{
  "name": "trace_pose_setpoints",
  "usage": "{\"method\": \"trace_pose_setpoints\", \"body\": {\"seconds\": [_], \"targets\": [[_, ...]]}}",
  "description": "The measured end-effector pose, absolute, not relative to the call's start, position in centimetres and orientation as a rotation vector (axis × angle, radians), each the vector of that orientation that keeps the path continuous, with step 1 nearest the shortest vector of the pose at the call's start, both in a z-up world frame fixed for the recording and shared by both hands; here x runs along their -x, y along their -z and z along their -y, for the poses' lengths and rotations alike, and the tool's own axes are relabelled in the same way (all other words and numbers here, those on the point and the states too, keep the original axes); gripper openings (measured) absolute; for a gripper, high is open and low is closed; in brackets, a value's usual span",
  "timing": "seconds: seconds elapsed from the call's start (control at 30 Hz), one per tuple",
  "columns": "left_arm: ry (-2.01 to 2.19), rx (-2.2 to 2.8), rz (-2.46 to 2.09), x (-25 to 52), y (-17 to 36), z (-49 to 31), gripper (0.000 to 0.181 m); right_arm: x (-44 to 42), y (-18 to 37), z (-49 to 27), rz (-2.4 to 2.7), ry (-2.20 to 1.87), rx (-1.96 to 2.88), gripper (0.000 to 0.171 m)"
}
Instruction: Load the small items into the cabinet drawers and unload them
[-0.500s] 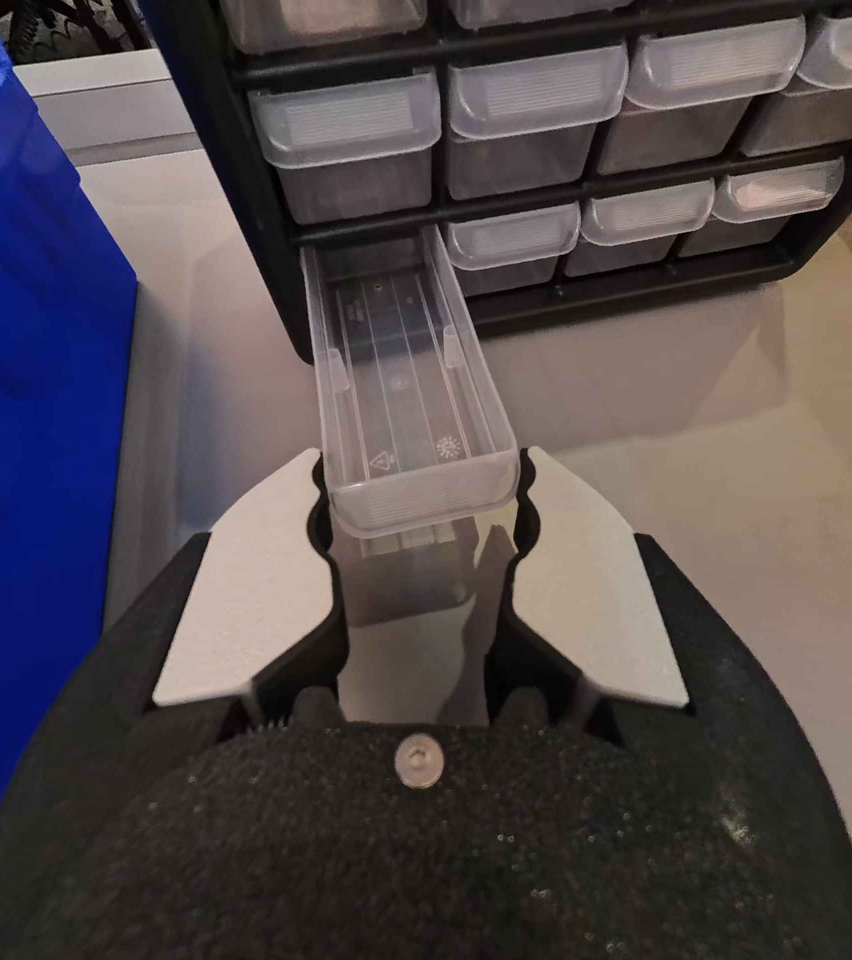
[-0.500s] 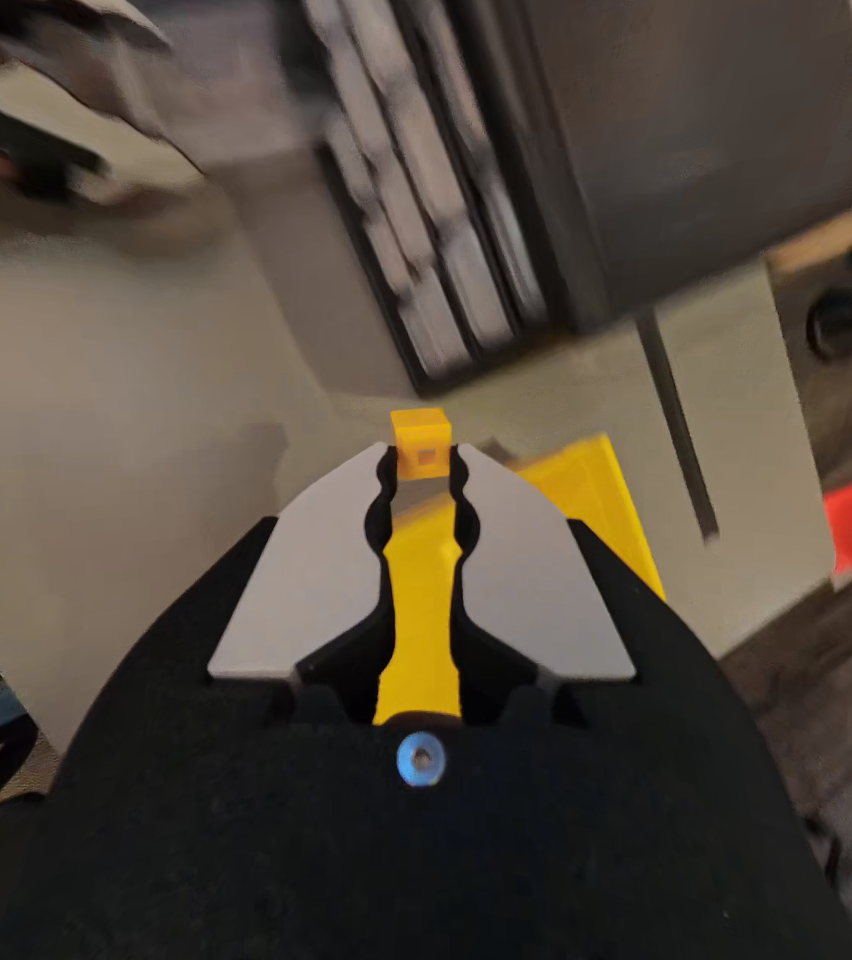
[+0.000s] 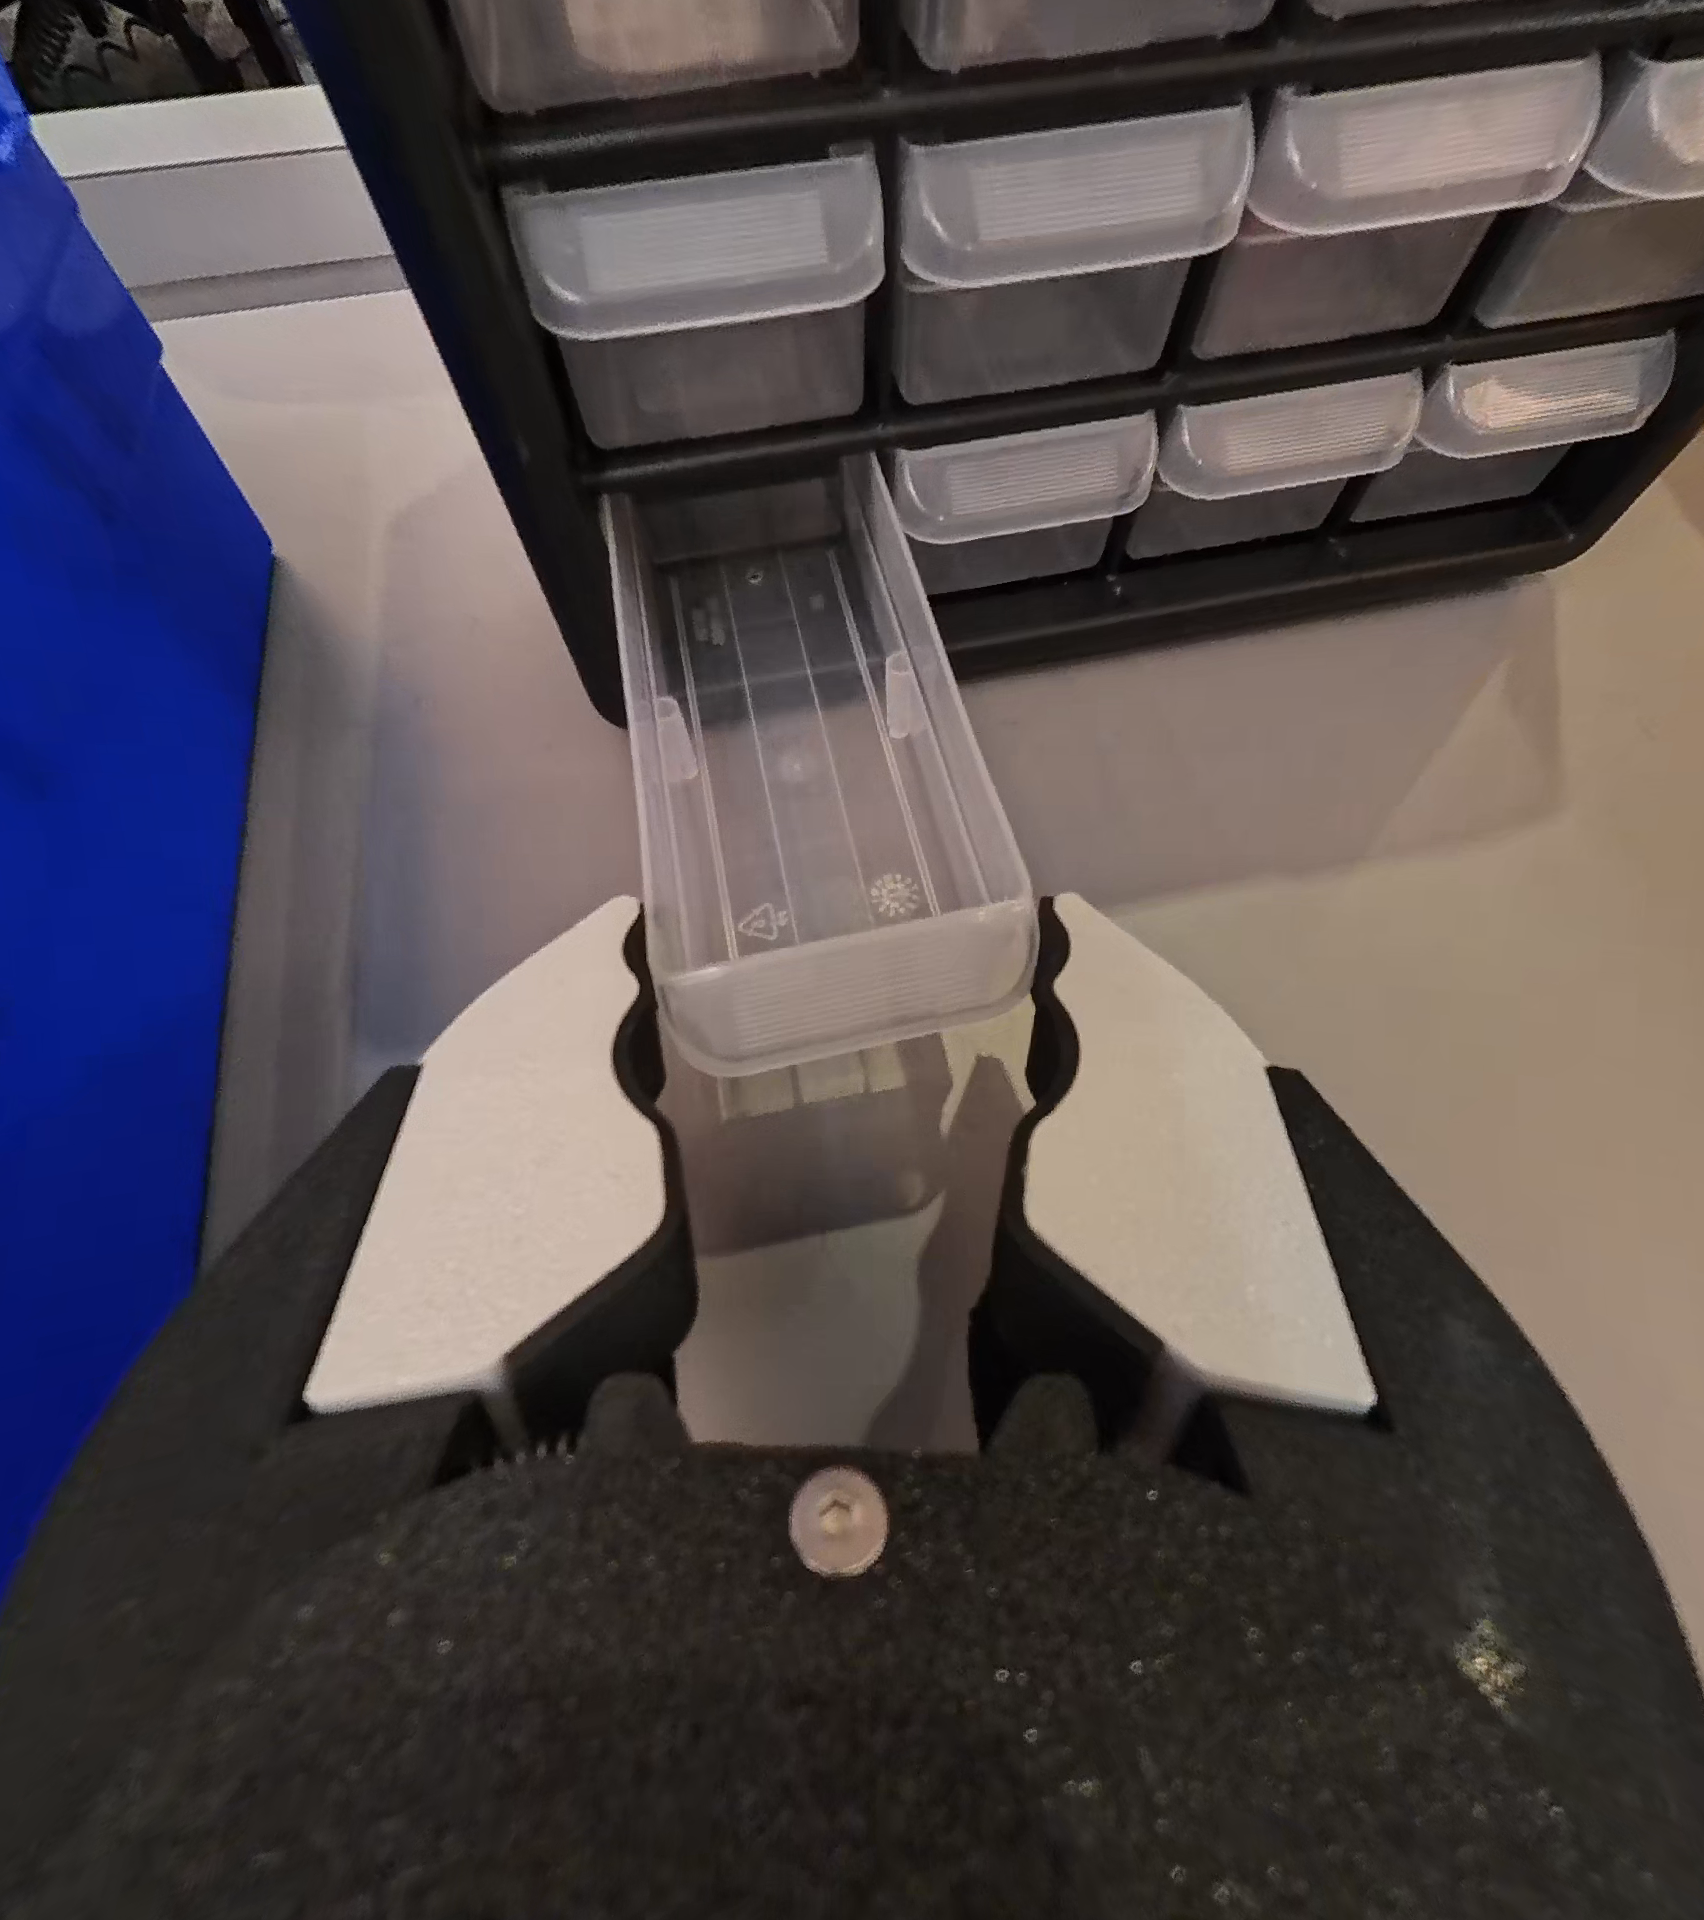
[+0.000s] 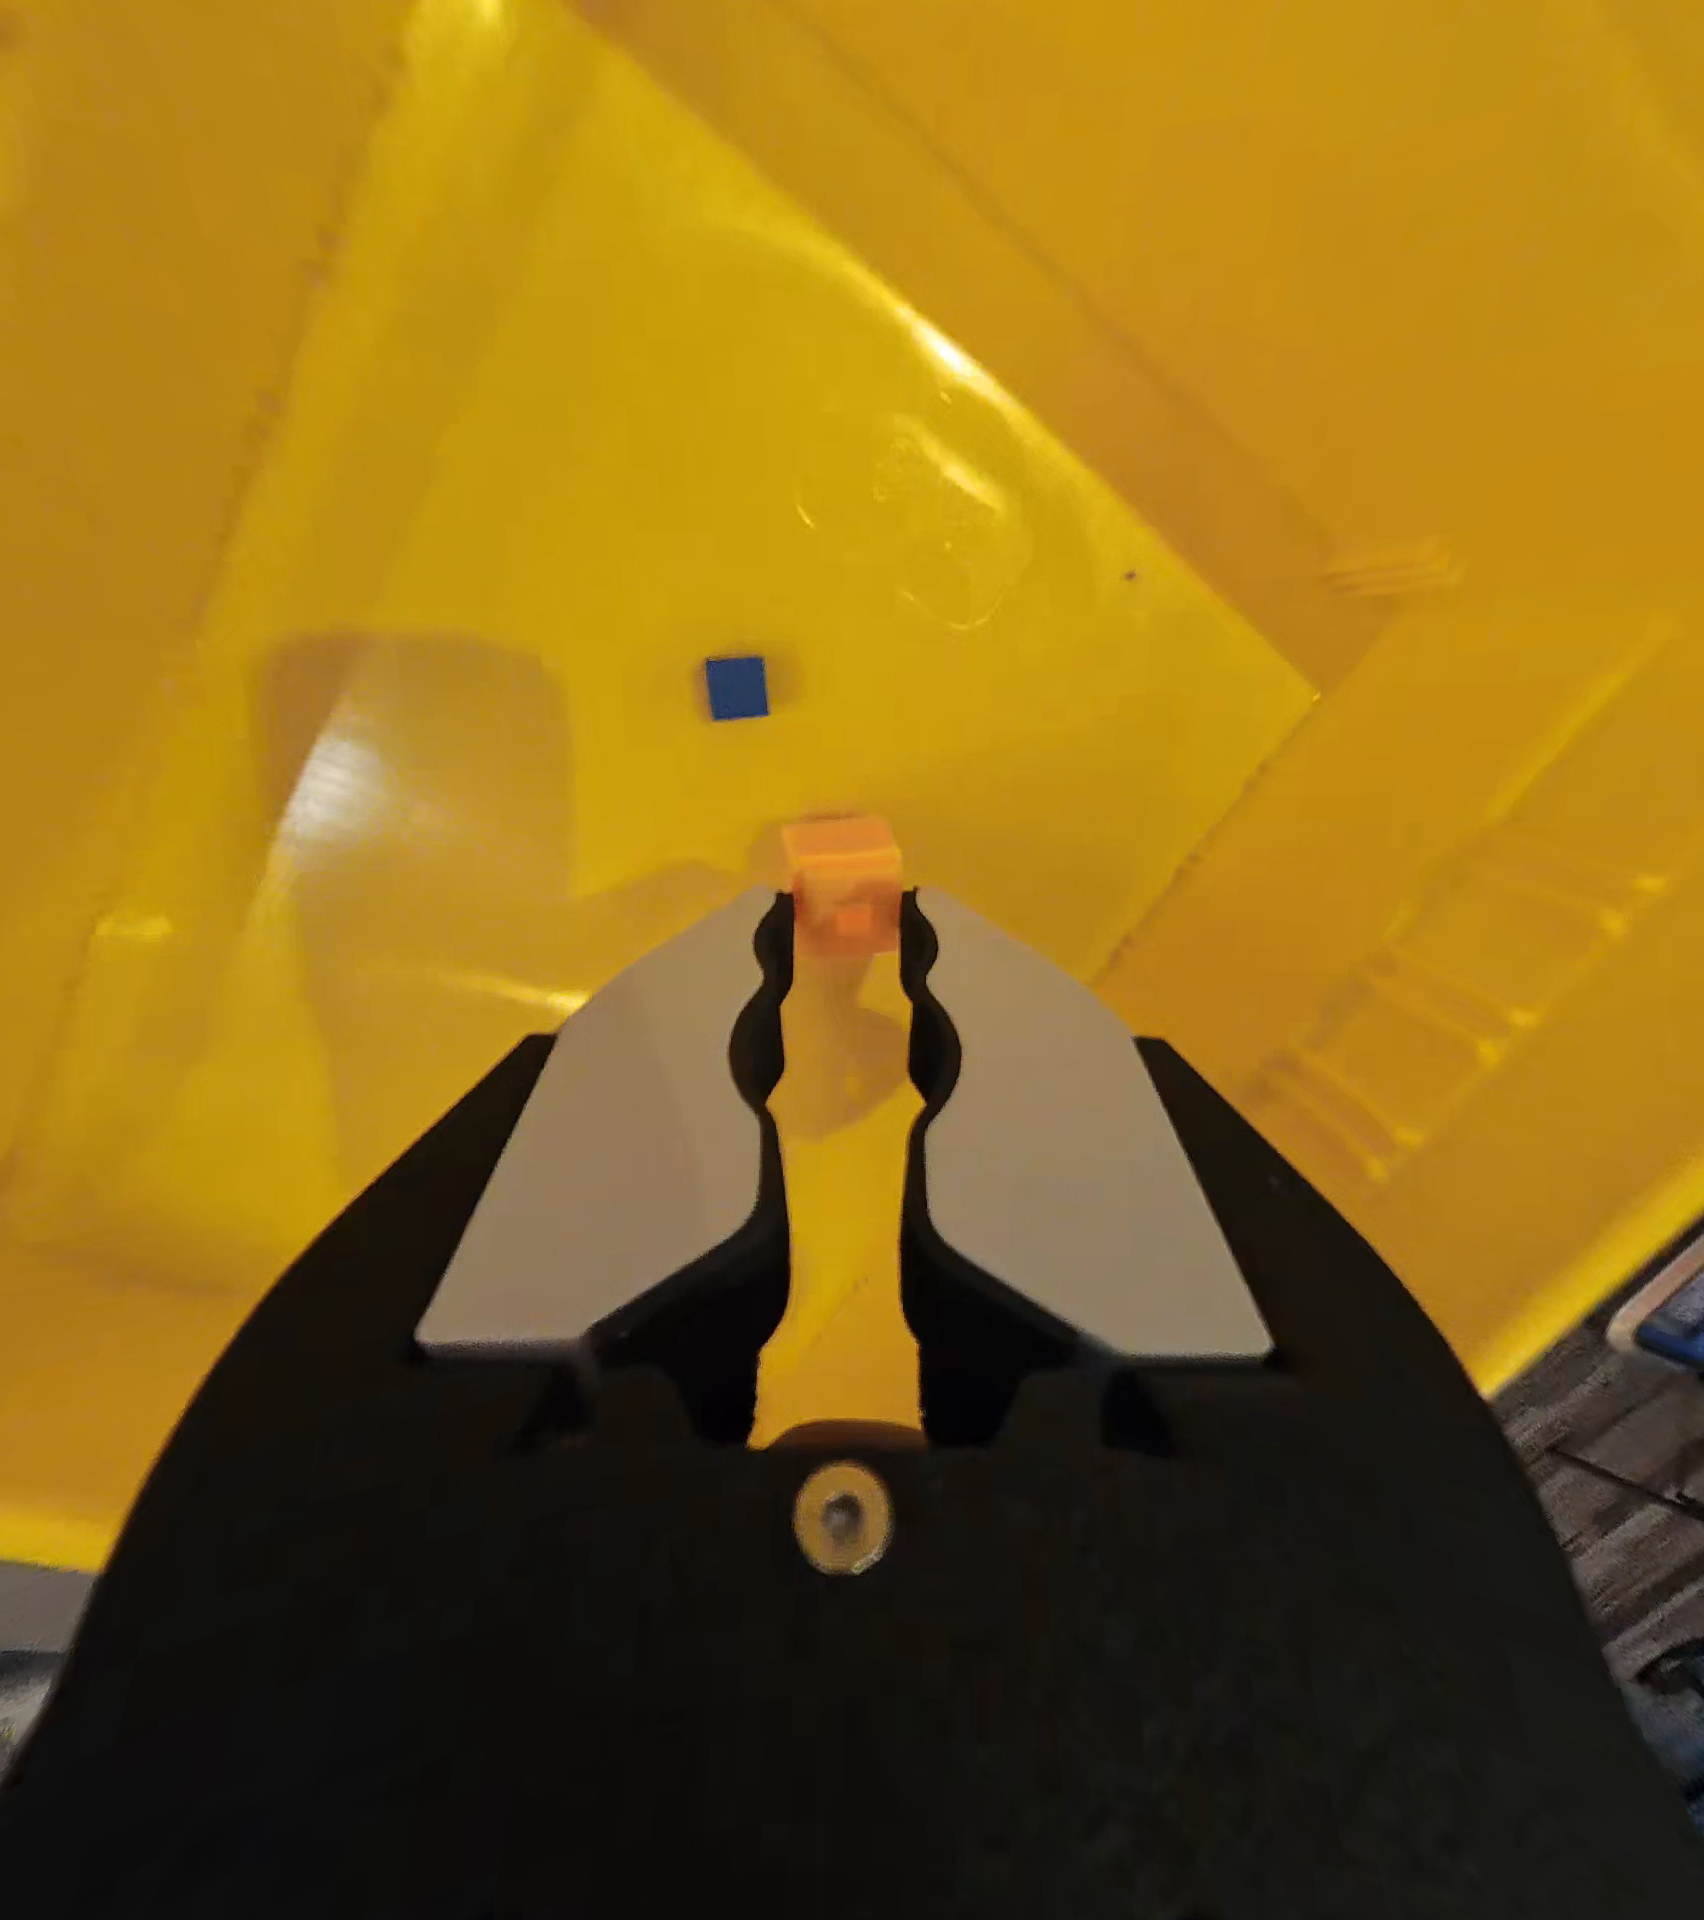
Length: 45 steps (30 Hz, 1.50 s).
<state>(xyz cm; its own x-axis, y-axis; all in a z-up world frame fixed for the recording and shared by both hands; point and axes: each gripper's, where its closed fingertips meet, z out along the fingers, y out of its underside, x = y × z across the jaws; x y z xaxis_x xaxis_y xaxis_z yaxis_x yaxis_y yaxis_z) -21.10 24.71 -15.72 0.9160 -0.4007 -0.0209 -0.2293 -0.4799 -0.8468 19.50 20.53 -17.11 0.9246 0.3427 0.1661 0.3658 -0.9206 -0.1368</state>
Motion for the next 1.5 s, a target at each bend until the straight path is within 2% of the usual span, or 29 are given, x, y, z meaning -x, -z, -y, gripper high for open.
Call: {"method": "trace_pose_setpoints", "body": {"seconds": [0.23, 0.3, 0.47, 0.6, 0.7, 0.8, 0.97, 1.03, 1.1, 1.13, 1.23, 1.5], "targets": [[0.209, 2.086, -0.458, 20.9, 15.6, -24.6, 0.068, -19.7, 17.7, -20.5, 0.513, 0.189, 2.922, 0.019], [0.204, 2.085, -0.461, 20.9, 15.6, -24.6, 0.068, -19.9, 17.1, -20.6, 0.503, 0.242, 2.880, 0.035], [0.208, 2.081, -0.459, 20.8, 15.5, -24.5, 0.068, -16.9, 12.5, -19.7, 0.533, 0.244, 2.608, 0.040], [0.197, 2.075, -0.463, 20.7, 15.5, -24.6, 0.068, -10.1, 7.6, -16.3, 0.520, -0.034, 2.305, 0.038], [0.189, 2.080, -0.462, 20.6, 15.6, -25.2, 0.068, -2.6, 5.7, -12.5, 0.586, -0.353, 2.027, 0.028], [0.186, 2.112, -0.454, 20.4, 15.9, -26.8, 0.069, 4.8, 6.8, -8.5, 0.699, -0.623, 1.921, 0.028], [0.288, 2.164, -0.369, 20.9, 16.1, -26.7, 0.071, 11.0, 10.3, -4.7, 0.765, -0.741, 1.820, 0.029], [0.310, 2.131, -0.358, 21.3, 15.7, -25.5, 0.058, 11.3, 11.1, -4.0, 0.748, -0.740, 1.815, 0.029], [0.335, 2.101, -0.339, 21.2, 15.1, -24.5, 0.021, 11.2, 11.4, -3.6, 0.749, -0.738, 1.804, 0.029], [0.355, 2.099, -0.324, 20.9, 14.8, -24.4, 0.009, 11.1, 11.5, -3.6, 0.741, -0.743, 1.803, 0.029], [0.365, 2.119, -0.315, 19.9, 14.9, -24.6, 0.016, 10.5, 11.3, -4.1, 0.679, -0.774, 1.812, 0.029], [0.278, 2.133, -0.300, 19.2, 15.1, -28.6, 0.017, 9.9, 10.9, -4.1, 0.664, -0.755, 1.789, 0.029]]}}
